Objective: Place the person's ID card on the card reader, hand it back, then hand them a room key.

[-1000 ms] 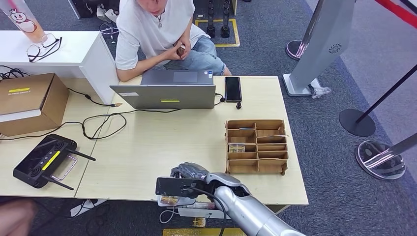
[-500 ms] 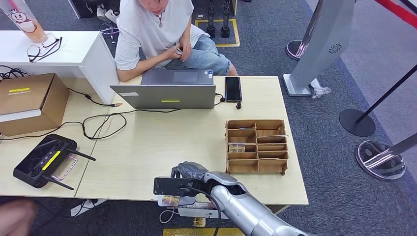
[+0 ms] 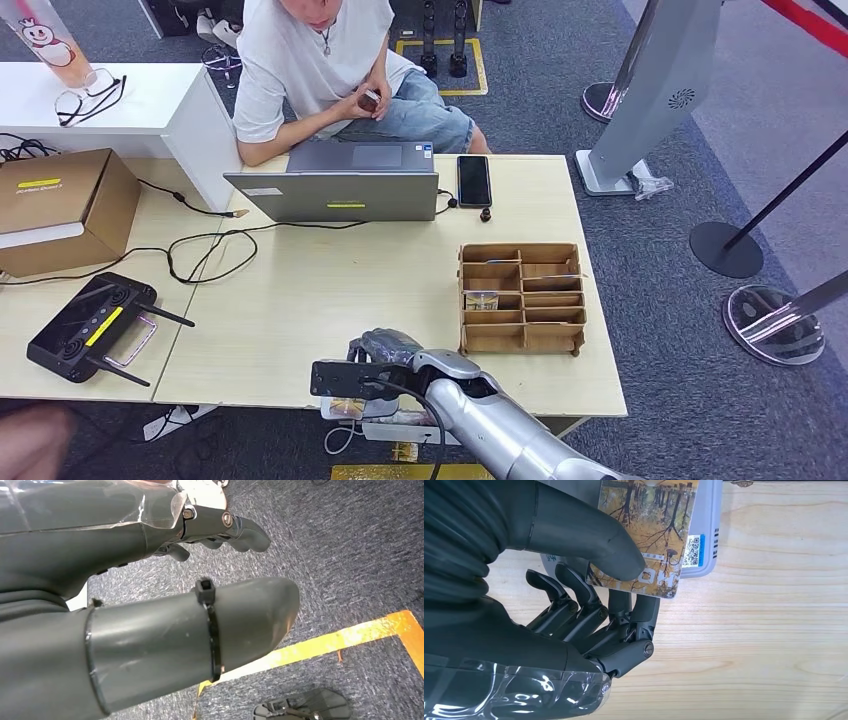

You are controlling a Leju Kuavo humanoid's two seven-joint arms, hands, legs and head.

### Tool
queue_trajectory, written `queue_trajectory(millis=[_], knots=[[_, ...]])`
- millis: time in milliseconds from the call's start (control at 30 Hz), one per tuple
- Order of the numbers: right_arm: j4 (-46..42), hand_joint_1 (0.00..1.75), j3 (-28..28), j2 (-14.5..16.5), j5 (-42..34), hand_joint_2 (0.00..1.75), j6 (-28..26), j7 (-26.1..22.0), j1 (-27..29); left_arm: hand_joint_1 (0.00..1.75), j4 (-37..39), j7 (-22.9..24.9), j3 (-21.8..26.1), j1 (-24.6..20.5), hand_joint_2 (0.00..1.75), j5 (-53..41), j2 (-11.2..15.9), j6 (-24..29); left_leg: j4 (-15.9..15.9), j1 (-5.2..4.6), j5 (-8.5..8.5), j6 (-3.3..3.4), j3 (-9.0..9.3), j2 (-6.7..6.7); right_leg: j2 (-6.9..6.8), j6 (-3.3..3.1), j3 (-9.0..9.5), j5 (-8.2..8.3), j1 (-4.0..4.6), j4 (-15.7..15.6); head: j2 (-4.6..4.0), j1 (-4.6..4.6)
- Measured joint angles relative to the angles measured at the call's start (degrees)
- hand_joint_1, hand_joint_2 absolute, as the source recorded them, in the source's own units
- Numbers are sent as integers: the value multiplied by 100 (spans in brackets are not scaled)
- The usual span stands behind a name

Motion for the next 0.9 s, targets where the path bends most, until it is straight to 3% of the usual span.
queue_trajectory(millis=[900], knots=[[197,175,129,97,510,175,-347,280,-95,0,0,-16,1,27,0,54,-20,25,0,0,0,0,0,0,0,0,0,0,0,0,0,-1]])
